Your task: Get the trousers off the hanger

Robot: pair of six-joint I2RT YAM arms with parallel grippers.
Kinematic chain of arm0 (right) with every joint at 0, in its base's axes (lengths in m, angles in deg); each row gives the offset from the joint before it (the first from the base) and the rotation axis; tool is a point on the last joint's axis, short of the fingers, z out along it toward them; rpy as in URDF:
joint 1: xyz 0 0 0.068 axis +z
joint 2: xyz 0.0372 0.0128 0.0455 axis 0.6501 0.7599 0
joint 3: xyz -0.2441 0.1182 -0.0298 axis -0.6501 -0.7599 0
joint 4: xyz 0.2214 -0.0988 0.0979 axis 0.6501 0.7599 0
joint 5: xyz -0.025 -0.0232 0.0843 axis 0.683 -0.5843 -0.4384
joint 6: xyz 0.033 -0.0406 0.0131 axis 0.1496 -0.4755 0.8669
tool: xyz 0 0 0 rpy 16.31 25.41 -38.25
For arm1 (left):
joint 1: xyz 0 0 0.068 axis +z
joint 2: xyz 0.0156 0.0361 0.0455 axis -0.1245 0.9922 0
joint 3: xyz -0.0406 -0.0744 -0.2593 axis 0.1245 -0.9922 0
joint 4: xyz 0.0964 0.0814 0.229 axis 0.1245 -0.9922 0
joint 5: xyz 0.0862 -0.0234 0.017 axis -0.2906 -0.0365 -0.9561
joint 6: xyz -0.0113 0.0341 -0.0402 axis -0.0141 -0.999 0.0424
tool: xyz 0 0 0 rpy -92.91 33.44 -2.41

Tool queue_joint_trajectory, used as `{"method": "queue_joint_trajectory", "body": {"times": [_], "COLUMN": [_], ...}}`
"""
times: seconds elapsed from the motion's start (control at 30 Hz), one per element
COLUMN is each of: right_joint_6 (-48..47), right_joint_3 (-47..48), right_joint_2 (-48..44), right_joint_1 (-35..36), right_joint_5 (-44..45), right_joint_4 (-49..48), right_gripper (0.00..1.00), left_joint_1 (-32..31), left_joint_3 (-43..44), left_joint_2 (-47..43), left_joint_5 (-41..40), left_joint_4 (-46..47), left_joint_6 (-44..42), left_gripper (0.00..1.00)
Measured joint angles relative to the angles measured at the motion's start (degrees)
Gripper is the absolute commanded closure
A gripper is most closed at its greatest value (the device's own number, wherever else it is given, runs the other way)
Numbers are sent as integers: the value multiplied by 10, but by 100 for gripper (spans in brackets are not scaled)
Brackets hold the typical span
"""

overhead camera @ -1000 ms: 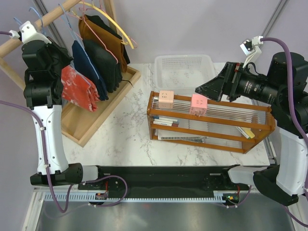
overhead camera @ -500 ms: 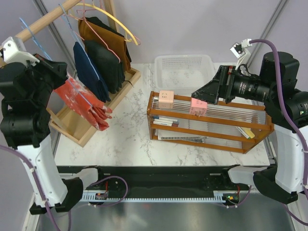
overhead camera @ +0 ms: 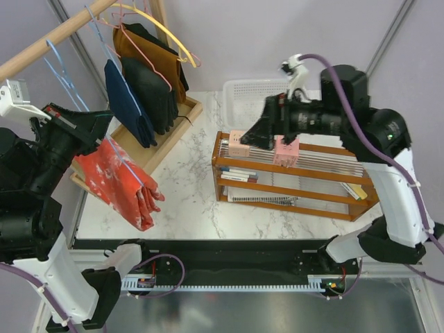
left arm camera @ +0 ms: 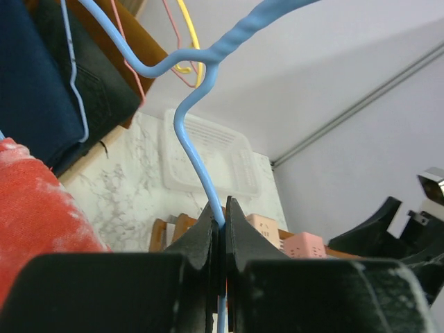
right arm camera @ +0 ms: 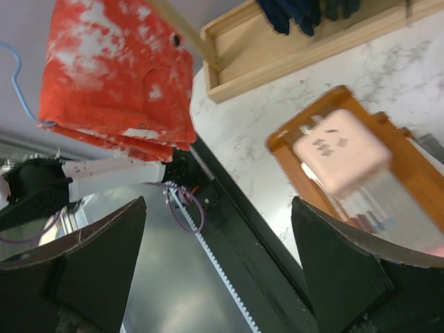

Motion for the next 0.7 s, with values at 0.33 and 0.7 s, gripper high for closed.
{"method": "queue_joint_trajectory", "body": {"times": [0.33,0.7], "right_joint_6": [-56,-192], "right_joint_3": [20,-144], "right_joint_2": [86,54], "right_joint_1": [470,620], "right_joint_5": [366,601], "right_joint_4": [-84,-263], "right_gripper": [12,26], "left_joint_1": [0,0], "left_joint_3": [17,27], "left_joint_2": [0,-9], "left_joint_5": [55,97], "left_joint_4": [-13,-15], "left_joint_6": [49,83], "left_gripper": [98,98]}}
